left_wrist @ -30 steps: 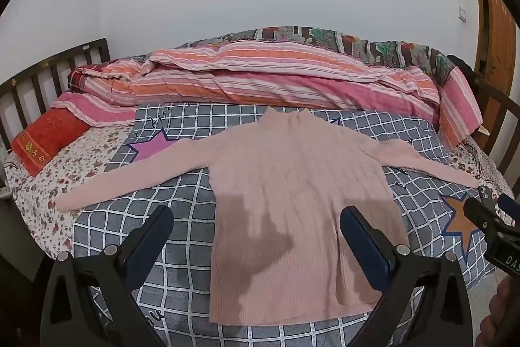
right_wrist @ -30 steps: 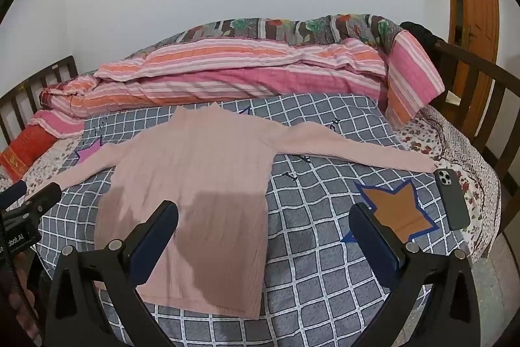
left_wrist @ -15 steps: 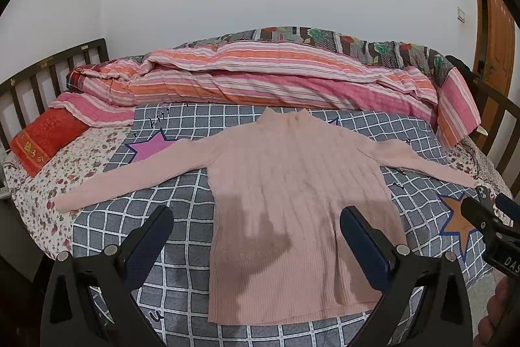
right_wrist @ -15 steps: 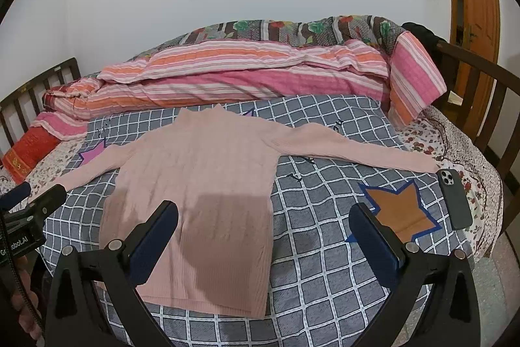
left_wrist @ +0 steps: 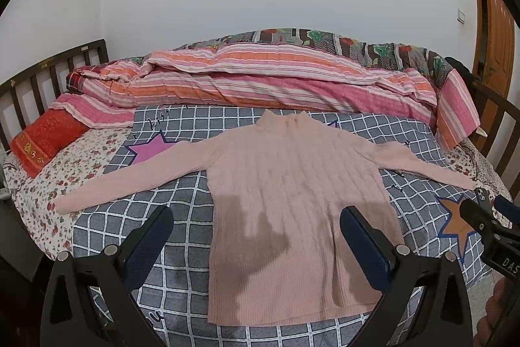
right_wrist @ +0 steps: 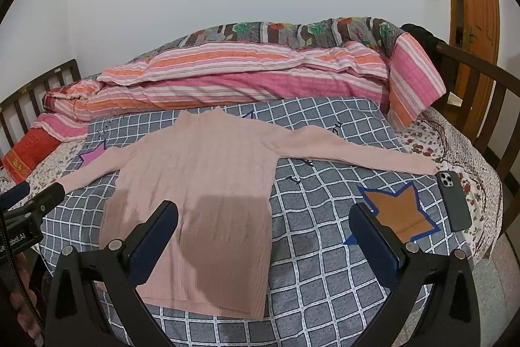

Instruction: Fold small clothes

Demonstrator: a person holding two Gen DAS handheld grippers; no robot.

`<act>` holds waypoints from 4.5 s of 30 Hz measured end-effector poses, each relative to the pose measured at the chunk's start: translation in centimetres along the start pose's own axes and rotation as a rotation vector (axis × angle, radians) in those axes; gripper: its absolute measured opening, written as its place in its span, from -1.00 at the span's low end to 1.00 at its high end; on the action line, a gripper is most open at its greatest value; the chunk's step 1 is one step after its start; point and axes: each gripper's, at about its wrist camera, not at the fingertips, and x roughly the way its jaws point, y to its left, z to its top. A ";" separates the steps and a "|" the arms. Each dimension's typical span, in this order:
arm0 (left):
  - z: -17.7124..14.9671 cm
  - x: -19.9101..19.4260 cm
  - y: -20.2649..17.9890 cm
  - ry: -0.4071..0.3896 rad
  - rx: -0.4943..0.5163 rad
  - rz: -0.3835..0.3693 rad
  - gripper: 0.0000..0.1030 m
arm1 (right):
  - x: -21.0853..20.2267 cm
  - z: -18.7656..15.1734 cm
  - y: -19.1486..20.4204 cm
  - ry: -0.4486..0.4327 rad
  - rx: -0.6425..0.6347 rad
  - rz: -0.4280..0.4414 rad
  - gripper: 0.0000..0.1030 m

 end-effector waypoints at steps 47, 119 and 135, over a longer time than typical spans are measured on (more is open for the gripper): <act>0.3 0.1 1.0 -0.039 -0.013 -0.012 1.00 | 0.2 0.1 0.1 -0.024 -0.011 -0.021 1.00; 9.6 23.1 2.1 -0.061 -0.025 0.092 -0.87 | 18.4 0.2 -7.6 0.080 0.064 0.034 0.93; 8.2 25.4 -8.3 -0.019 0.077 -0.034 -0.87 | 18.5 0.0 -10.2 0.086 0.102 0.016 0.93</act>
